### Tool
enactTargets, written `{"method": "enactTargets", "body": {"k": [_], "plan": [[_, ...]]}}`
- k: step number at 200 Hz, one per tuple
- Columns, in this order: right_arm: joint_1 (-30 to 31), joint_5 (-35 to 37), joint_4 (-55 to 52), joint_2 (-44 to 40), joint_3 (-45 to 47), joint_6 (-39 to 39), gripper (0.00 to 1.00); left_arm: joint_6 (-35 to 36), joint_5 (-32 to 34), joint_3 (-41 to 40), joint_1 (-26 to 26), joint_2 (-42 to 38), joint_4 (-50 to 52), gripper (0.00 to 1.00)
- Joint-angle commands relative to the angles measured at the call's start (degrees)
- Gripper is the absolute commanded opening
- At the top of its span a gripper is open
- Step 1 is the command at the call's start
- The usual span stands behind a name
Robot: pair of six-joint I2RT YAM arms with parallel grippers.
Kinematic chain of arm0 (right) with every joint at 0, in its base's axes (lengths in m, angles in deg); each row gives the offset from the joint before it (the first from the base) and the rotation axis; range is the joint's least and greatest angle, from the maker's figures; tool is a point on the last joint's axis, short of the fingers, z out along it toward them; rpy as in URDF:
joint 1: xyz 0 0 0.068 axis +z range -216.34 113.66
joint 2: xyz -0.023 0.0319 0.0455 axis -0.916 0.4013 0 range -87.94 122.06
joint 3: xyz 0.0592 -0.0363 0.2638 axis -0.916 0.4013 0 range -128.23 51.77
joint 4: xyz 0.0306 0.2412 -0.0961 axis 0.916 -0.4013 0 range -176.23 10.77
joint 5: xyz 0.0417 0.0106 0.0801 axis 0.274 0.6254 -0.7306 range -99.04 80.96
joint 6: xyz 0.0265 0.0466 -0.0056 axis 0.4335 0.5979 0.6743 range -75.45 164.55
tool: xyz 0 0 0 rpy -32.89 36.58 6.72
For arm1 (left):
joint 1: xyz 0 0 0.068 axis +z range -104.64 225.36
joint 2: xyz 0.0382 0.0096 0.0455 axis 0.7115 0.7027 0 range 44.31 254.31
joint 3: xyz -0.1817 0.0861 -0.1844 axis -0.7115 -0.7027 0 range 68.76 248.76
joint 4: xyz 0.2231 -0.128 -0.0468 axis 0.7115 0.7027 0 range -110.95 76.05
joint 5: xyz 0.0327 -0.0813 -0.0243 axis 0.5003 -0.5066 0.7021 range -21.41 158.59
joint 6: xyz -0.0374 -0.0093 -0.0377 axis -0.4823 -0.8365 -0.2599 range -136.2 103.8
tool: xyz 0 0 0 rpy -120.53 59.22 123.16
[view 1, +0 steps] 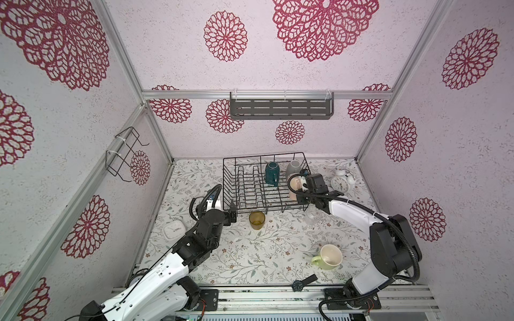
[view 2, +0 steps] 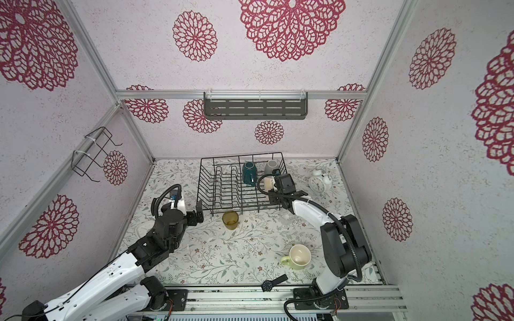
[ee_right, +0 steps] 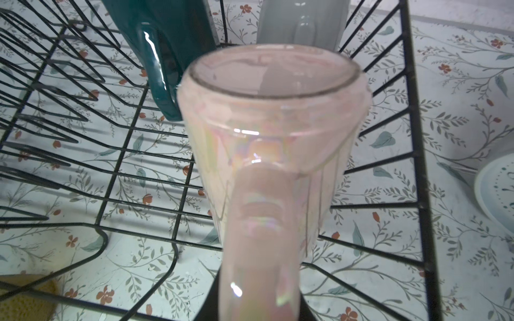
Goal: Load cups into a dish rack
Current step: Place the cup upside down at the dish rack.
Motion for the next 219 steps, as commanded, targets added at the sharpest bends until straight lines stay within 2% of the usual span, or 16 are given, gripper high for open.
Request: {"method": "enactTargets", "body": {"k": [1,68,149,188,219], "plan": [[-0.3,1.8,15.7,-4.2,-0.1,-0.1,0.0,-0.4,0.5,-0.4,0.5,-0.3,-1.3,0.97],[-0.5,2.7,25.5,1.1,2.3,-0.5,0.0,0.9,-0.7,0.1,0.6,1.3,-2.4,0.97],[-1.3,4.4,21.2,0.0,6.7,-2.9,0.0,1.3,-0.7,0.2,0.8,2.1,-2.9,0.97],[-2.7,3.9,13.0,-0.7,4.2,-0.6,0.0,1.3,-1.0,1.4,0.9,2.8,-2.0,0.97],[-3.0,1.9,7.9,-0.8,2.1,-0.7,0.08,1.0,-0.7,0.9,0.9,2.6,-2.1,0.97]]}}
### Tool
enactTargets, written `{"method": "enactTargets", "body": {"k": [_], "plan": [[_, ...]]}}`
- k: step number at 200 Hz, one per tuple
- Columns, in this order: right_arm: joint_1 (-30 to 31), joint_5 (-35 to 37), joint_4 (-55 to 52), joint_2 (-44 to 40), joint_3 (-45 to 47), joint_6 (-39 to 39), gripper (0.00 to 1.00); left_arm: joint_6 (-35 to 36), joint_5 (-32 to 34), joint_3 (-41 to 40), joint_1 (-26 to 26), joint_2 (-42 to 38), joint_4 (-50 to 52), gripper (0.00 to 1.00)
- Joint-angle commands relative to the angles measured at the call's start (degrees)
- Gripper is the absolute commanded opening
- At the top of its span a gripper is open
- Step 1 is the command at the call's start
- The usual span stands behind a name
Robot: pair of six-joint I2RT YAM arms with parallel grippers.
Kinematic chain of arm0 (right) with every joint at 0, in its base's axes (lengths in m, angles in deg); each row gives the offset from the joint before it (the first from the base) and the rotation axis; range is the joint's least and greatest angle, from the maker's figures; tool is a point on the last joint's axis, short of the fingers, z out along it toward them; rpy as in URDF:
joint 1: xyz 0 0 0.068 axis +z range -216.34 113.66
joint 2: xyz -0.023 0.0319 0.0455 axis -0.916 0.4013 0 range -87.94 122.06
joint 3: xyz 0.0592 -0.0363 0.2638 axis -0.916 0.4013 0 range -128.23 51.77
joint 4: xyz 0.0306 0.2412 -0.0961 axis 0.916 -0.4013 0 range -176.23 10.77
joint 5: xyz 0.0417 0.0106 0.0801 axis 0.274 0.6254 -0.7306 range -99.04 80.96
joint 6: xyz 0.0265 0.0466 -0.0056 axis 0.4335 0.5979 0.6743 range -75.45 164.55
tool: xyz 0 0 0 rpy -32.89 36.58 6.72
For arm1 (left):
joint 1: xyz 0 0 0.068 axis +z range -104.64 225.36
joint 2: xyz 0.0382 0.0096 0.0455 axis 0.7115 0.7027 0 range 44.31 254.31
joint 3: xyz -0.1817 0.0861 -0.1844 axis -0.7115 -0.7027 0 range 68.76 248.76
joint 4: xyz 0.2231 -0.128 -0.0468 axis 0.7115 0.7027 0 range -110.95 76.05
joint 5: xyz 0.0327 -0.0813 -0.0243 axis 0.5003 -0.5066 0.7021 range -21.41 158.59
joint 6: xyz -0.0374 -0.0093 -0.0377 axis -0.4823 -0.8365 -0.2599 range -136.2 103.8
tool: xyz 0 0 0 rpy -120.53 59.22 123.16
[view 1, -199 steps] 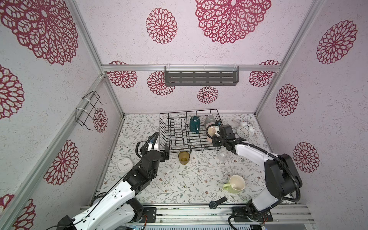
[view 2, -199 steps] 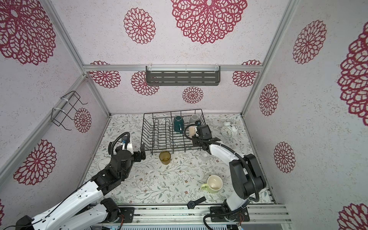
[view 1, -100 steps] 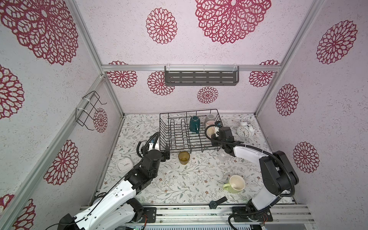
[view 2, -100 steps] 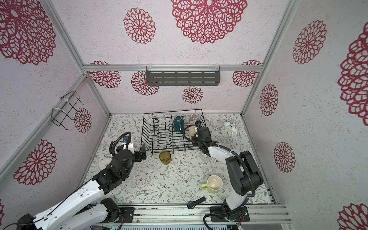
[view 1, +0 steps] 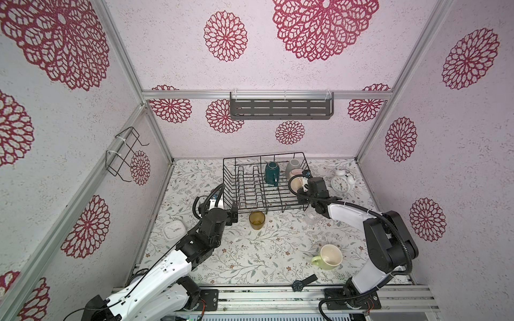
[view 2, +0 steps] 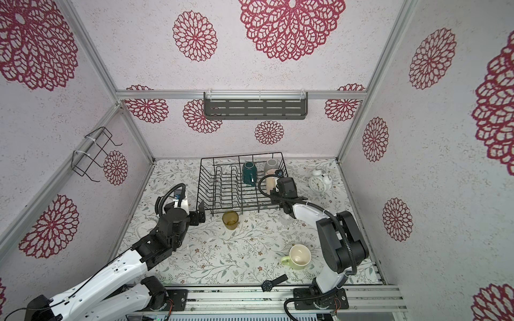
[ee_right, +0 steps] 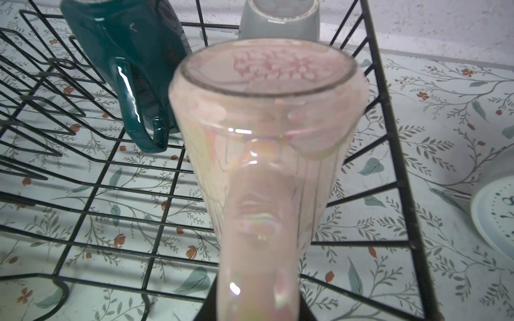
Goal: Load cups into a dish rack
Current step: Place the cup upside down at the dish rack.
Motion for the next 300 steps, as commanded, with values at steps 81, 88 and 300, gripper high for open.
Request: {"method": "enactTargets", "body": {"k": [81,88,300], "plan": [[-1.2,0.4,-9.7,-1.6,-6.0,0.5,0.24,-2.4,0.2,0.8,0.4,0.6,-0.2,0.97],[-1.3,0.5,-9.8,-1.6,-6.0,0.5,0.25,-2.6,0.2,0.6,0.4,0.5,-0.2,0.97],[-2.4,-7.6,-28.6,4.4,-18.8,-0.9,0.0,-2.8,0.5,-1.3,0.4,-1.1,-0.5,0.97]]}}
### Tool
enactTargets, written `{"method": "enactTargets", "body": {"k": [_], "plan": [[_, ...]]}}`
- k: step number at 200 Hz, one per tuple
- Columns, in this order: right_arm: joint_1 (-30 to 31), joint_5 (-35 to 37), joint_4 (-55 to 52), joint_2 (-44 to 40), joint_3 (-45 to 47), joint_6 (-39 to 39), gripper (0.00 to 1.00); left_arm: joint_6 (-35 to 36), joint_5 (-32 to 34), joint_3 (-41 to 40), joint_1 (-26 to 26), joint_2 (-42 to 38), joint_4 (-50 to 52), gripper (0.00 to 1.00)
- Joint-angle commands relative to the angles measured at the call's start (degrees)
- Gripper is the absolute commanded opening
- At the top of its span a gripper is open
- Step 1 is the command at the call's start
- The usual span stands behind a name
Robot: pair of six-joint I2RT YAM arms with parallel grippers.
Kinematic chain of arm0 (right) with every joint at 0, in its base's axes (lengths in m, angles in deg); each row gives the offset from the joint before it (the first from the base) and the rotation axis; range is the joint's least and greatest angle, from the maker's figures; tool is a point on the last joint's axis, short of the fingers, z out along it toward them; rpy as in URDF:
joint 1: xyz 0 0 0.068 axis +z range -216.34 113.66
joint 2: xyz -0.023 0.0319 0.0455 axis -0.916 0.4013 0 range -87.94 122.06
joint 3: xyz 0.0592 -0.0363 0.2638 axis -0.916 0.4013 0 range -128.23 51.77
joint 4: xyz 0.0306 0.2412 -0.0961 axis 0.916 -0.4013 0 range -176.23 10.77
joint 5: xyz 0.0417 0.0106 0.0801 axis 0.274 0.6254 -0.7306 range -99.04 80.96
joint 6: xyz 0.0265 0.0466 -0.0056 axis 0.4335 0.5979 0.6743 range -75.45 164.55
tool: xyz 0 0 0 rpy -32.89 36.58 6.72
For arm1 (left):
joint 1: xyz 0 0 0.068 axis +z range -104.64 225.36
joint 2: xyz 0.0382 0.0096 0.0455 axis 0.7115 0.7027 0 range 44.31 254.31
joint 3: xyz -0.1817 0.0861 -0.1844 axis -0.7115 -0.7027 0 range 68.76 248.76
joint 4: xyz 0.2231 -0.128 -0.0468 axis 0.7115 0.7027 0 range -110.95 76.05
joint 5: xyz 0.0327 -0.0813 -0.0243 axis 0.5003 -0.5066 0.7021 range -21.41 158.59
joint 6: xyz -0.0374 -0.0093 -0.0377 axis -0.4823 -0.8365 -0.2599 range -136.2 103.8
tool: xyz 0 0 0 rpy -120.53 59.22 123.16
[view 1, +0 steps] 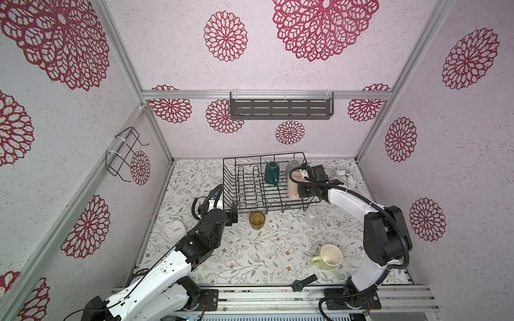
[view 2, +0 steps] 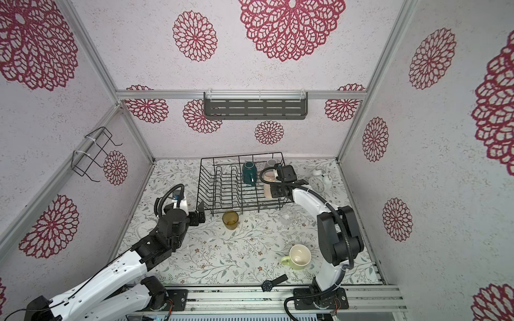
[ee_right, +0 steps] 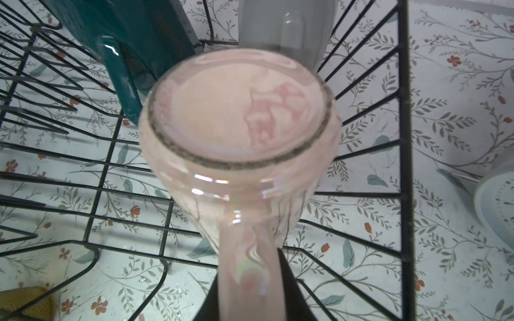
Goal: Load cups into a dish rack
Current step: Place the cup upside down at the dish rack.
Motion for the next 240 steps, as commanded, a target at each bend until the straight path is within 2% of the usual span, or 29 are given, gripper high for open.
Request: {"method": "enactTargets", "body": {"k": [1,6,14,20,54,91,178,240], "plan": [[-0.5,-2.1,-3.2,-0.2,-1.6,-0.7,0.0,-0.5,0.7,-0.7,0.4,-0.6,-0.5,0.97],[-0.5,-1.8,-3.6,-0.2,-1.6,-0.9,0.0,-0.5,0.7,-0.6,0.4,-0.5,-0.5,0.97],[-0.5,-1.4,-4.4,0.0,-1.8,-1.1,0.12,-0.5,0.6,-0.5,0.4,-0.4,-0.5,0.97],[-0.5,-1.8,-5.3,0.2,-2.2,-1.6,0.17,-0.5,0.5,-0.5,0.4,-0.4,-0.3,0.97],[-0.6,1.5,-11.2,1.4,-5.3,-2.1,0.21,-0.7,0.5,-0.6,0.4,-0.8,0.0,0.97],[-0.7,0.8,-16.2,3.2,-8.5,-2.5,0.33,-0.6,0.5,-0.5,0.4,-0.8,0.1,0.97],[-1.6,-5.3,-22.4,6.8,-15.9,-3.8,0.46,-0.5,0.5,-0.2,0.4,-0.4,0.1,0.97],[-1.9,-7.1,-27.7,11.3,-21.6,-6.5,0.49,-0.7,0.3,-0.2,0.4,0.3,-0.2,0.97]]}}
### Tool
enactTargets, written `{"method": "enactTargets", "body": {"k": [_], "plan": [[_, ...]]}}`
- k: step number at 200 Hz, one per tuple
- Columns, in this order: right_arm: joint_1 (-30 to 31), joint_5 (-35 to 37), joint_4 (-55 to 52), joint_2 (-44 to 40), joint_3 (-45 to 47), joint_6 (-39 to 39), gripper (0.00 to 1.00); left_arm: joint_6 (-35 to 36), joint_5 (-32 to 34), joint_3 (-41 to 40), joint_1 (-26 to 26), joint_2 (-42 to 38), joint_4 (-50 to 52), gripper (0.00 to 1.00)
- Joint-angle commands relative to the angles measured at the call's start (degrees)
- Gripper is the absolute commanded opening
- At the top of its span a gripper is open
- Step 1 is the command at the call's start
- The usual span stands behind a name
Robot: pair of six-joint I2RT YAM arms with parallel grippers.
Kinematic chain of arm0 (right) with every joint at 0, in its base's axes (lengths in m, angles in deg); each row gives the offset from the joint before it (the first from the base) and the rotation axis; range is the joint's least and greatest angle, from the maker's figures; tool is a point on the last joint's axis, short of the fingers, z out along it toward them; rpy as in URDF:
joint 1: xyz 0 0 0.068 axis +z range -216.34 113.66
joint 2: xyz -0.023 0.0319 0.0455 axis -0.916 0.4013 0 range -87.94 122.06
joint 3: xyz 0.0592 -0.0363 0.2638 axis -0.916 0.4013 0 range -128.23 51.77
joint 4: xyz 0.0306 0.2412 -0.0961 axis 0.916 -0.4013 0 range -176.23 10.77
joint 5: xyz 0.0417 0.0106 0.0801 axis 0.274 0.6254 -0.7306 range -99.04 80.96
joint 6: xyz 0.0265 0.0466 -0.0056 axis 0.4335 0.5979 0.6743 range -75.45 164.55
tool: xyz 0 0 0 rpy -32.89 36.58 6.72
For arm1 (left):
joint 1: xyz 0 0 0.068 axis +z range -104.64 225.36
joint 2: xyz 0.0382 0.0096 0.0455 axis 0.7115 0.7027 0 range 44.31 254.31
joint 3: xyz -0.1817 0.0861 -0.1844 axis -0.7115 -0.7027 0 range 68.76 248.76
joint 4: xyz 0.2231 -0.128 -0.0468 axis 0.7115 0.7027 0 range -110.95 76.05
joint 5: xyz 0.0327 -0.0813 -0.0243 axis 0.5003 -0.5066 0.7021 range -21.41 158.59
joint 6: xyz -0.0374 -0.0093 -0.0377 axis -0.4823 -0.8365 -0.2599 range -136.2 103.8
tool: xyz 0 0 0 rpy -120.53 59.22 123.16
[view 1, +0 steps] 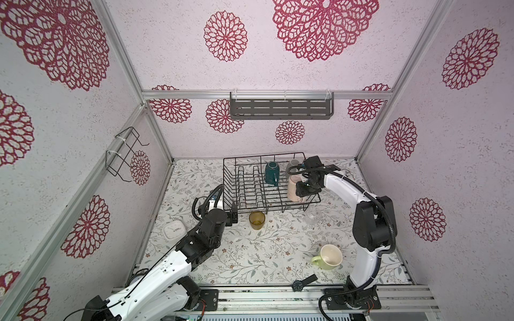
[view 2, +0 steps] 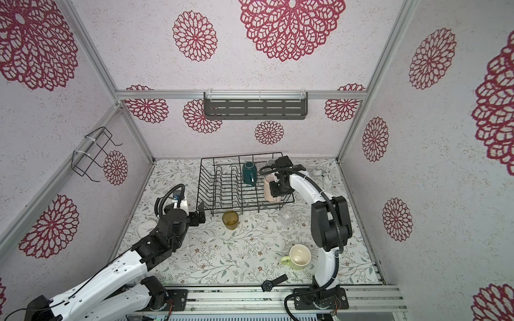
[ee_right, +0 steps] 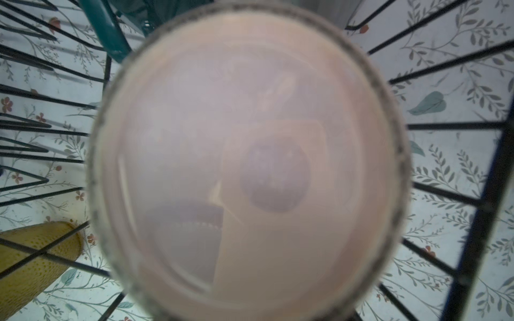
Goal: Load cups into a dish rack
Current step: Place the cup upside down at the dish rack.
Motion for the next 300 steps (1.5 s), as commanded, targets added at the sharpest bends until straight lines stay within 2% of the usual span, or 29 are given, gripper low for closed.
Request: {"method": "enactTargets", "body": {"k": [1,20,55,95,142,229,300], "plan": [[-0.5,-1.3,-2.3,0.7,-2.4,-2.4,0.49,-0.7,0.4,-0.2,0.4,0.1,-0.5,0.97],[-0.4,0.1,-2.8,0.8,-2.0,-2.7,0.48,-0.6,0.5,-0.3,0.4,0.2,-0.4,0.97],[-0.4,-0.4,-2.1,0.4,-1.3,-3.1,0.39,-0.7,0.3,-0.4,0.4,0.5,-0.7,0.97],[-0.5,0.0,-0.8,-0.4,-1.1,-2.6,0.21,-1.1,0.1,-0.4,0.4,1.0,-0.7,0.97],[-0.4,0.1,5.6,-5.0,2.6,-1.6,0.0,-1.2,0.1,-0.4,0.4,1.1,-0.7,0.97],[-0.3,1.6,20.7,-15.1,11.9,0.3,0.0,-1.4,-0.1,-0.4,0.4,1.6,-1.2,0.97],[-0.5,2.2,22.7,-10.8,10.5,0.1,0.0,-1.3,-0.3,-0.1,0.4,2.4,-1.3,0.97]]}}
